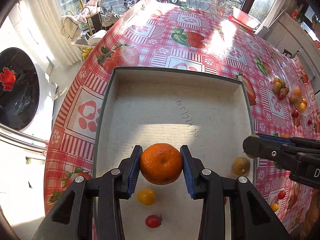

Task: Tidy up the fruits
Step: 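Carry the orange and kiwi into the grey tray and open both tools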

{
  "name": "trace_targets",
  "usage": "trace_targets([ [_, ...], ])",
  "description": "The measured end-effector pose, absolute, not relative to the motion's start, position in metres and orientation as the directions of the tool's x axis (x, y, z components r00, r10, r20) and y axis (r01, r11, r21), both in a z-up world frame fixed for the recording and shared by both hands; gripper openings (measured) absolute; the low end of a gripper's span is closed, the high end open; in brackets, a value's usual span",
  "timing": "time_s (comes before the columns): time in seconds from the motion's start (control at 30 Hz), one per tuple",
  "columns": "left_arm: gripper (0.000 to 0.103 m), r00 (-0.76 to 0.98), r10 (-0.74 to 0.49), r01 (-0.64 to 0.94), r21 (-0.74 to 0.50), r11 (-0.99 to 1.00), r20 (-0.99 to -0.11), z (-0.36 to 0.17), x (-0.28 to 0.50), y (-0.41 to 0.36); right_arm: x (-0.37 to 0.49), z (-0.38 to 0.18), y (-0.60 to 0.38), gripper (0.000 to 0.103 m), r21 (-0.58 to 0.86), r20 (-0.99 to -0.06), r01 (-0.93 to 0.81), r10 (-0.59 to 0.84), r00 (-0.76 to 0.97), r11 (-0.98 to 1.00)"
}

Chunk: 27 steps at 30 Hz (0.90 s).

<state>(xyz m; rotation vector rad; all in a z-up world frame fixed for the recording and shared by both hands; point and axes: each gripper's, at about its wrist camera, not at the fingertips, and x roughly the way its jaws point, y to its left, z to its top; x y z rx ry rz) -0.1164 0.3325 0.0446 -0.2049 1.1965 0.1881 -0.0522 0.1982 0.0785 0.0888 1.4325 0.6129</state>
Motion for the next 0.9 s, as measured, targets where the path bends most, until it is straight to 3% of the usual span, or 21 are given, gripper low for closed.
trace_targets([
  [0.83,0.042,0.285,0.071,-0.23,0.003,0.973,-0.956,0.019,-0.099,0.326,-0.039,0.04,0.222,0.029,0.33,-0.936,-0.392,0.353,-0.014,0.859],
  [0.9,0.057,0.28,0.086,-0.227,0.021,0.974,-0.956,0.018,-0.099,0.325,-0.038,0.039,0.223,0.03,0.335,-0.934,-0.39,0.357,-0.017,0.858],
])
